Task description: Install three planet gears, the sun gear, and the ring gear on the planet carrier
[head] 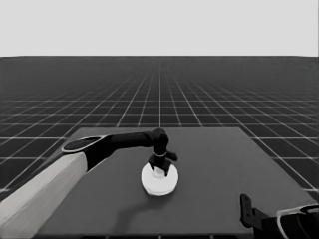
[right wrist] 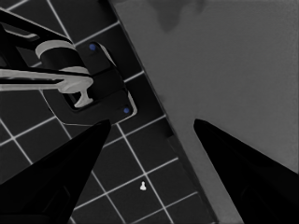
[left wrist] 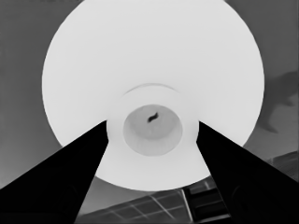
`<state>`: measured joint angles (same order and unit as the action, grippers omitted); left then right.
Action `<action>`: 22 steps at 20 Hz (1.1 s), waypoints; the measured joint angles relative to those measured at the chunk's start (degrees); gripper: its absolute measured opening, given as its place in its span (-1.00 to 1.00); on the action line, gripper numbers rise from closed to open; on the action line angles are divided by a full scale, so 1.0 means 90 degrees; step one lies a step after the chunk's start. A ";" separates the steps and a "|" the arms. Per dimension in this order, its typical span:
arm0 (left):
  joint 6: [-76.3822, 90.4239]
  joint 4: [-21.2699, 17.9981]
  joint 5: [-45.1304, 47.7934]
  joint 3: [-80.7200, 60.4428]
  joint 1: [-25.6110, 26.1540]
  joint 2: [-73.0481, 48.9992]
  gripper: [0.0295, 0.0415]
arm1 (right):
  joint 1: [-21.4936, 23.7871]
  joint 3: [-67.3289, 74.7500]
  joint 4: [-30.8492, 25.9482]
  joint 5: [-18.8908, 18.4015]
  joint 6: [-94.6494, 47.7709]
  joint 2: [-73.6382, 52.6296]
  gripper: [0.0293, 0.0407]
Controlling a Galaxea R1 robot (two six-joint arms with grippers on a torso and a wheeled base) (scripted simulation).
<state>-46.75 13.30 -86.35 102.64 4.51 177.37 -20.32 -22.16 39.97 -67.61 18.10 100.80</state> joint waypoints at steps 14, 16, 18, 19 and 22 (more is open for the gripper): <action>-0.2137 -0.0372 -0.0112 -0.0277 -0.0446 -0.0077 0.51 | 0.0000 0.0000 0.0000 0.0000 0.0000 0.0000 0.61; -0.2934 -0.0505 -0.0157 -0.0330 -0.0619 -0.0084 0.50 | 0.0000 0.0000 0.0000 0.0000 0.0000 0.0000 0.61; -0.3207 -0.0551 -0.0176 -0.0341 -0.0674 -0.0083 0.49 | 0.0000 0.0000 0.0000 0.0000 0.0000 0.0000 0.61; -0.3266 -0.0561 -0.0180 -0.0343 -0.0685 -0.0082 0.49 | 0.0000 0.0000 0.0000 0.0000 0.0000 0.0000 0.61; -0.3333 -0.0573 -0.0186 -0.0344 -0.0696 -0.0081 0.49 | 0.0000 0.0000 0.0000 0.0000 0.0000 0.0000 0.61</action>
<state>-76.74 8.14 -88.02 99.55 -1.75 176.64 -20.32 -22.16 39.97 -67.61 18.10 100.80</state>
